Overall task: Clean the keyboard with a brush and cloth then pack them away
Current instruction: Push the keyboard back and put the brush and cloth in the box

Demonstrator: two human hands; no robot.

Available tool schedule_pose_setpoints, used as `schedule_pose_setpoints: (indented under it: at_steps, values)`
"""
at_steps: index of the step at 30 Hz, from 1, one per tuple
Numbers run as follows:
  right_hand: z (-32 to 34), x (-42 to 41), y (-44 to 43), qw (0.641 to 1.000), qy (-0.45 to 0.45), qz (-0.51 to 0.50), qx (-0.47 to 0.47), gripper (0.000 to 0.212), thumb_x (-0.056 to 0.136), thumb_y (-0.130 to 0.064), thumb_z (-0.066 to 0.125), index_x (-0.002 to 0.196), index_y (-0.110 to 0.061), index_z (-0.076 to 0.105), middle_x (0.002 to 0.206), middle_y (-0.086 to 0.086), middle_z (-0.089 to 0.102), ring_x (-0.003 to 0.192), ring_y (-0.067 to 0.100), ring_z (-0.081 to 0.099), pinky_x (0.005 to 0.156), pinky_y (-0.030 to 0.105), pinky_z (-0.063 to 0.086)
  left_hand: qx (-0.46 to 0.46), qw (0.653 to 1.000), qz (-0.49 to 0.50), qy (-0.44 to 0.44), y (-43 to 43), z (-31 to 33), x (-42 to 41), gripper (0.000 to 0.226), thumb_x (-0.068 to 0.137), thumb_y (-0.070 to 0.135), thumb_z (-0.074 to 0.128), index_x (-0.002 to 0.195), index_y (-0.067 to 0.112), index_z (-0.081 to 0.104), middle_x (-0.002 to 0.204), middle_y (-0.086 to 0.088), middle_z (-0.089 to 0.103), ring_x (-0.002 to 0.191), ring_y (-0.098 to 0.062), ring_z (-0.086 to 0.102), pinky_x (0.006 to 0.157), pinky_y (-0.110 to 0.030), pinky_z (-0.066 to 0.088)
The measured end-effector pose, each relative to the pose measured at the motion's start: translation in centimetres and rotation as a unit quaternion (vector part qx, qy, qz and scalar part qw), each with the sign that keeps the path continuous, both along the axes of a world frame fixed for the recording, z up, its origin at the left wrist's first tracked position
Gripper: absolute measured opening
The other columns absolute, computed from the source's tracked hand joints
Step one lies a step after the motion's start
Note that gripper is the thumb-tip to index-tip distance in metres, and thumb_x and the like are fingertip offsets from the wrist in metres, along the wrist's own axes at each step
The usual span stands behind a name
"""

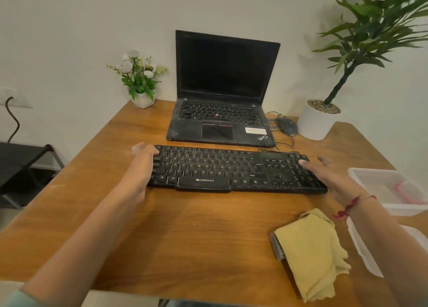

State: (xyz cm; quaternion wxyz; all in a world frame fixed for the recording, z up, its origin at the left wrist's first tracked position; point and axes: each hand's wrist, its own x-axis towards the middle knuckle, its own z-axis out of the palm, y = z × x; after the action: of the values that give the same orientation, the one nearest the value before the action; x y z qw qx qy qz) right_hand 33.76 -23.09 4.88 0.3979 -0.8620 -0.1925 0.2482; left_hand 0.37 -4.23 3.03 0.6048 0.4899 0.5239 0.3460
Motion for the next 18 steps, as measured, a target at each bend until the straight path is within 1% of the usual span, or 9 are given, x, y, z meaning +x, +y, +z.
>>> schedule_pose_setpoints:
  at_steps: [1, 2, 4, 6, 7, 12, 14, 16, 18]
  values:
    - [0.0, 0.1, 0.2, 1.000, -0.003, -0.003, 0.000, 0.080, 0.086, -0.046, 0.063, 0.149, -0.019, 0.021, 0.155, 0.011, 0.025, 0.138, 0.034, 0.030, 0.109, 0.046, 0.031, 0.003, 1.000, 0.000, -0.001, 0.3, 0.0, 0.3, 0.041, 0.094, 0.024, 0.037, 0.133, 0.022, 0.027, 0.117, -0.010, 0.052, 0.100, -0.025, 0.055, 0.080, -0.038, 0.049]
    - [0.0, 0.2, 0.5, 1.000, -0.003, -0.006, 0.003, 0.081, 0.086, -0.047, 0.063, 0.149, -0.019, 0.021, 0.154, 0.011, 0.026, 0.137, 0.034, 0.030, 0.109, 0.047, 0.032, 0.007, 1.000, 0.002, 0.000, 0.6, -0.1, 0.6, 0.043, 0.094, 0.023, 0.038, 0.136, 0.021, 0.026, 0.116, -0.010, 0.052, 0.098, -0.025, 0.055, 0.078, -0.039, 0.050]
    - [0.1, 0.4, 1.2, 1.000, 0.003, -0.006, 0.012, 0.083, 0.085, -0.048, 0.063, 0.150, -0.019, 0.019, 0.154, 0.011, 0.026, 0.138, 0.034, 0.030, 0.110, 0.046, 0.031, 0.014, 1.000, 0.008, 0.000, 1.0, 0.0, 1.1, 0.048, 0.093, 0.025, 0.040, 0.138, 0.020, 0.025, 0.121, -0.010, 0.051, 0.104, -0.026, 0.055, 0.087, -0.043, 0.050]
    - [0.1, 0.5, 2.0, 1.000, -0.005, -0.003, 0.017, 0.083, 0.087, -0.046, 0.062, 0.150, -0.018, 0.018, 0.156, 0.010, 0.023, 0.139, 0.033, 0.027, 0.109, 0.045, 0.029, 0.015, 1.000, 0.012, 0.007, 1.3, -0.1, 1.5, 0.055, 0.087, 0.031, 0.043, 0.138, 0.022, 0.026, 0.132, -0.010, 0.047, 0.115, -0.028, 0.051, 0.099, -0.050, 0.044]
    - [0.1, 0.5, 2.3, 1.000, -0.011, 0.000, 0.017, 0.082, 0.087, -0.046, 0.062, 0.151, -0.018, 0.017, 0.157, 0.009, 0.021, 0.140, 0.032, 0.026, 0.109, 0.044, 0.029, 0.012, 1.000, 0.012, 0.008, 1.4, -0.2, 1.6, 0.060, 0.082, 0.035, 0.045, 0.138, 0.022, 0.025, 0.135, -0.009, 0.045, 0.119, -0.028, 0.050, 0.102, -0.052, 0.042]
    - [0.1, 0.7, 2.9, 0.999, -0.026, 0.011, 0.016, 0.082, 0.089, -0.045, 0.060, 0.151, -0.016, 0.015, 0.157, 0.009, 0.019, 0.142, 0.032, 0.023, 0.110, 0.046, 0.027, 0.007, 1.000, 0.008, 0.012, 2.0, -0.4, 2.0, 0.072, 0.072, 0.041, 0.046, 0.139, 0.031, 0.024, 0.142, -0.007, 0.042, 0.124, -0.028, 0.048, 0.104, -0.053, 0.039]
    - [-0.1, 0.9, 2.6, 0.999, -0.026, 0.014, 0.013, 0.082, 0.088, -0.045, 0.060, 0.151, -0.017, 0.016, 0.157, 0.009, 0.018, 0.142, 0.032, 0.023, 0.111, 0.046, 0.027, 0.014, 1.000, 0.003, 0.014, 1.9, -0.4, 2.0, 0.068, 0.078, 0.038, 0.046, 0.141, 0.029, 0.022, 0.141, -0.007, 0.042, 0.122, -0.027, 0.048, 0.104, -0.051, 0.040]
    - [-0.4, 0.8, 2.3, 1.000, -0.025, 0.015, 0.010, 0.082, 0.087, -0.046, 0.061, 0.151, -0.018, 0.016, 0.158, 0.008, 0.018, 0.142, 0.032, 0.023, 0.111, 0.046, 0.027, 0.023, 1.000, 0.012, 0.016, 1.6, -0.8, 1.8, 0.058, 0.088, 0.032, 0.043, 0.142, 0.026, 0.022, 0.135, -0.007, 0.045, 0.117, -0.026, 0.050, 0.103, -0.049, 0.040]
    - [-0.3, 1.0, 2.1, 1.000, -0.016, 0.016, 0.007, 0.082, 0.087, -0.049, 0.060, 0.151, -0.019, 0.017, 0.158, 0.008, 0.018, 0.142, 0.032, 0.022, 0.111, 0.046, 0.027, 0.036, 0.999, 0.019, 0.021, 1.5, -1.1, 1.5, 0.054, 0.092, 0.027, 0.041, 0.143, 0.025, 0.022, 0.128, -0.007, 0.048, 0.112, -0.024, 0.050, 0.103, -0.047, 0.040]
